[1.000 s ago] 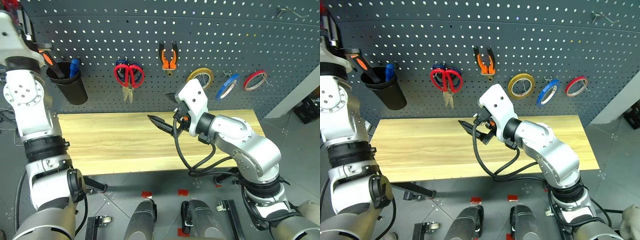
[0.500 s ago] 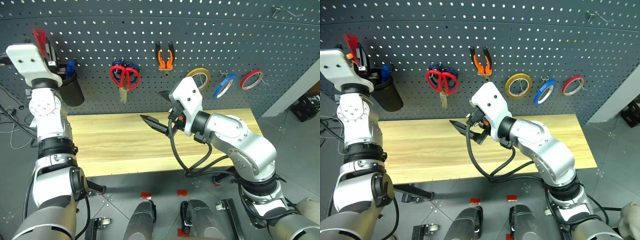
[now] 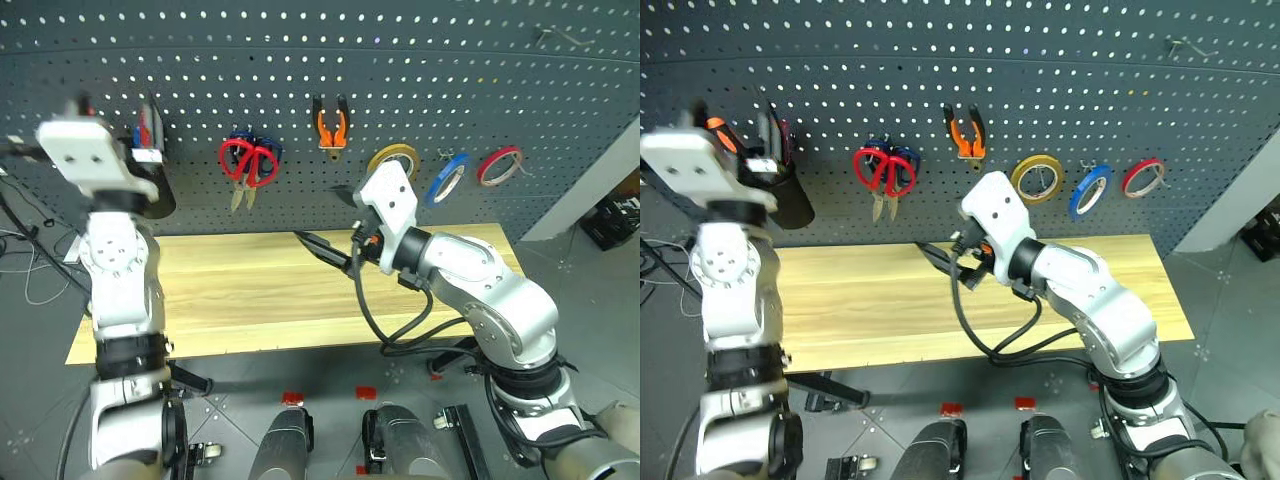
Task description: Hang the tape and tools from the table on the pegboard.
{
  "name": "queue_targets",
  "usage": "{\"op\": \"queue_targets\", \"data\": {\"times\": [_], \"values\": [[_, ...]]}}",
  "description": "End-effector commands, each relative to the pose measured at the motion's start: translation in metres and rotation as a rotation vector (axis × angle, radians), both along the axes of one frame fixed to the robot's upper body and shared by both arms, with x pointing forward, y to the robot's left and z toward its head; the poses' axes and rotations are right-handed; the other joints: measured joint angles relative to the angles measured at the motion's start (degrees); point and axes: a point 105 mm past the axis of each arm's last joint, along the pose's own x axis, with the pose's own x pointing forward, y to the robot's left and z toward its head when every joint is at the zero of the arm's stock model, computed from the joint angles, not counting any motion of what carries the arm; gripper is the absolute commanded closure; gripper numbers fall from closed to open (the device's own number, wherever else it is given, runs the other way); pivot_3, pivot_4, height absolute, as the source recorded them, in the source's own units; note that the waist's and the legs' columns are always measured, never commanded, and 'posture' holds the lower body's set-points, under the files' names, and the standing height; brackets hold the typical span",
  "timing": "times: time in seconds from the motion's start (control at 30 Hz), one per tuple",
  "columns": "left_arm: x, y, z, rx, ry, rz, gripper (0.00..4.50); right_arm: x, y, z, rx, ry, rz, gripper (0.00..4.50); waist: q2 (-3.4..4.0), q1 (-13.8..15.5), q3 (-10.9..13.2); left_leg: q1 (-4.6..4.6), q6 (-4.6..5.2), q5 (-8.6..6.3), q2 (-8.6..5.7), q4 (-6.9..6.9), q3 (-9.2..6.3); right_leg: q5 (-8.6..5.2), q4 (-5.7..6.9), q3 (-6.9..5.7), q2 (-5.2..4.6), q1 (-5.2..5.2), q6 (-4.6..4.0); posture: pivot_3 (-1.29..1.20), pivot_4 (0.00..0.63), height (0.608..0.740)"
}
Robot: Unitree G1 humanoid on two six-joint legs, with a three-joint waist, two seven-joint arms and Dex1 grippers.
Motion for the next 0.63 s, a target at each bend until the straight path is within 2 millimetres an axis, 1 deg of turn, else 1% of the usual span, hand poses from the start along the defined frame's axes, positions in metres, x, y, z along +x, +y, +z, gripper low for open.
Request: {"op": "queue_targets", "data": {"times": [0.03,0.07,0.1,0.13,0.2,0.23,0.3,0.4,0.47,0.53,0.63], "values": [[-0.009,0.018,-0.048,-0.202,0.199,0.037,0.82,-0.001,-0.023,-0.019,0.025,0.069,-0.061,0.0,0.17,0.2,-0.4,0.12,-0.02,0.01,0.04,0.0,-0.02,0.01,0.03,0.0,0.05,0.1,-0.02,-0.03,0.141,0.74],[-0.012,0.023,-0.064,-0.237,0.265,0.05,0.82,0.007,-0.034,-0.03,0.025,0.082,-0.132,0.0,0.25,0.2,-0.4,0.28,-0.01,0.01,0.09,-0.02,-0.04,0.01,-0.04,0.0,0.1,0.31,-0.01,-0.03,0.138,0.74],[-0.015,0.021,-0.067,-0.237,0.289,0.028,0.82,0.014,-0.043,-0.038,0.034,0.082,-0.199,0.0,0.25,0.2,-0.5,0.67,0.02,-0.02,0.08,-0.06,-0.01,-0.02,-0.1,0.01,0.09,0.7,-0.01,-0.03,0.138,0.74],[-0.016,0.02,-0.067,-0.229,0.298,0.014,0.82,0.019,-0.049,-0.042,0.04,0.074,-0.238,0.0,0.24,0.2,-0.5,0.83,0.04,-0.03,0.09,-0.1,0.01,-0.04,-0.12,0.03,0.1,0.85,-0.01,-0.03,0.138,0.74],[-0.017,0.021,-0.072,-0.207,0.344,0.045,0.82,0.026,-0.06,-0.049,0.063,0.043,-0.309,0.0,0.24,0.4,-0.5,0.8,0.02,-0.01,0.11,-0.02,-0.01,-0.04,-0.12,0.04,0.17,0.82,0.0,-0.02,0.131,0.74],[-0.017,0.021,-0.077,-0.177,0.375,0.076,0.82,0.027,-0.065,-0.052,0.122,0.029,-0.325,0.0,0.2,0.5,-0.5,0.8,0.03,0.03,0.11,0.01,-0.01,-0.04,-0.1,0.08,0.2,0.83,0.0,-0.02,0.13,0.74],[-0.017,0.02,-0.089,-0.158,0.437,0.093,0.82,0.028,-0.078,-0.069,0.177,0.069,-0.369,0.0,0.23,0.9,-0.7,0.87,0.05,0.1,0.13,0.01,-0.03,-0.06,-0.1,0.09,0.25,0.91,0.06,-0.01,0.126,0.74],[-0.017,0.018,-0.101,-0.185,0.464,0.064,0.82,0.034,-0.105,-0.096,0.189,0.108,-0.475,0.0,0.23,1.5,-1.3,0.97,0.06,0.1,0.12,0.0,0.1,-0.04,-0.11,0.24,0.25,0.97,0.03,-0.01,0.118,0.74],[-0.016,0.014,-0.113,-0.228,0.492,-0.001,0.82,0.042,-0.132,-0.111,0.192,0.116,-0.605,0.0,0.25,1.9,-1.5,0.98,0.07,0.09,0.11,-0.01,0.21,0.0,-0.13,0.36,0.25,0.96,-0.03,0.0,0.11,0.74],[-0.015,0.013,-0.124,-0.251,0.516,-0.029,0.82,0.045,-0.149,-0.121,0.202,0.131,-0.676,0.0,0.36,2.0,-1.6,1.0,0.07,0.09,0.11,-0.02,0.27,0.01,-0.13,0.41,0.25,0.94,-0.04,0.01,0.106,0.74],[-0.014,0.016,-0.136,-0.227,0.546,-0.032,0.82,0.046,-0.164,-0.135,0.18,0.148,-0.724,0.0,0.35,2.0,-1.7,1.07,0.07,0.09,0.25,-0.05,0.34,0.0,-0.11,0.46,0.38,0.94,-0.03,0.01,0.099,0.74]]}}
